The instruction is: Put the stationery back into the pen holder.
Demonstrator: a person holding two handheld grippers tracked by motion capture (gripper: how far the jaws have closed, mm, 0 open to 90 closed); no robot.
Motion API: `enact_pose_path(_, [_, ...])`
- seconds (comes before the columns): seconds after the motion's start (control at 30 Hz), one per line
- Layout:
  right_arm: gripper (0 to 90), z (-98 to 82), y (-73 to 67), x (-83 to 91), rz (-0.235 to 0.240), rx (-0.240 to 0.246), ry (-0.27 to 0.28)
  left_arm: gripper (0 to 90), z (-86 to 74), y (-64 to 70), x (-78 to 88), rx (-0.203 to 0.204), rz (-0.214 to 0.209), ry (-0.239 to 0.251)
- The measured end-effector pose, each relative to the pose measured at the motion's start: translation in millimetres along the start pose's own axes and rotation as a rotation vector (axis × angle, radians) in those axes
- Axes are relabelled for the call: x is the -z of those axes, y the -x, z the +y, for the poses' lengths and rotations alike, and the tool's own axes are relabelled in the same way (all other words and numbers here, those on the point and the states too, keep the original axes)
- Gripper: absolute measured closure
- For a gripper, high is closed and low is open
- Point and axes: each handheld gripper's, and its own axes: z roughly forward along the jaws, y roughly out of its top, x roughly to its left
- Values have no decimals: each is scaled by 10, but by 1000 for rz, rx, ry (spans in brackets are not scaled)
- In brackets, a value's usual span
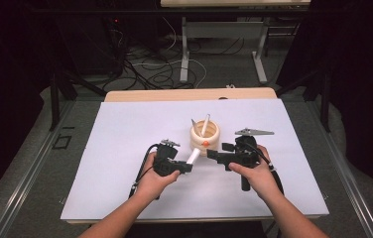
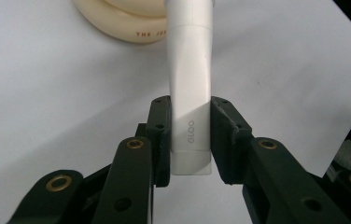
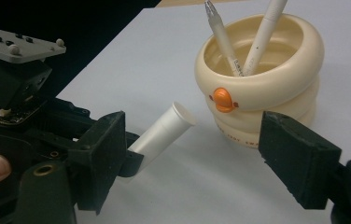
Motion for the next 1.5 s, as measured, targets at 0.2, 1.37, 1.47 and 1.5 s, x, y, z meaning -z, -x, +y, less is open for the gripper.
enact_pose_path(0.2, [291,43,-29,-34,12,-32,-7,714,12,25,54,12,-1,82])
enact_pose_path(1.37, [518,91,-121,-218,128,-277,-26,714,-103,198,100,-75,-19,313])
enact_pose_path(1.47, [546,73,-112,-231,139,-286,-25,713,-108,229,92,-85,-32,308])
enact_pose_path(1.5, [551,64,-110,-241,141,-285,-19,713,-109,237,90,-90,-34,308])
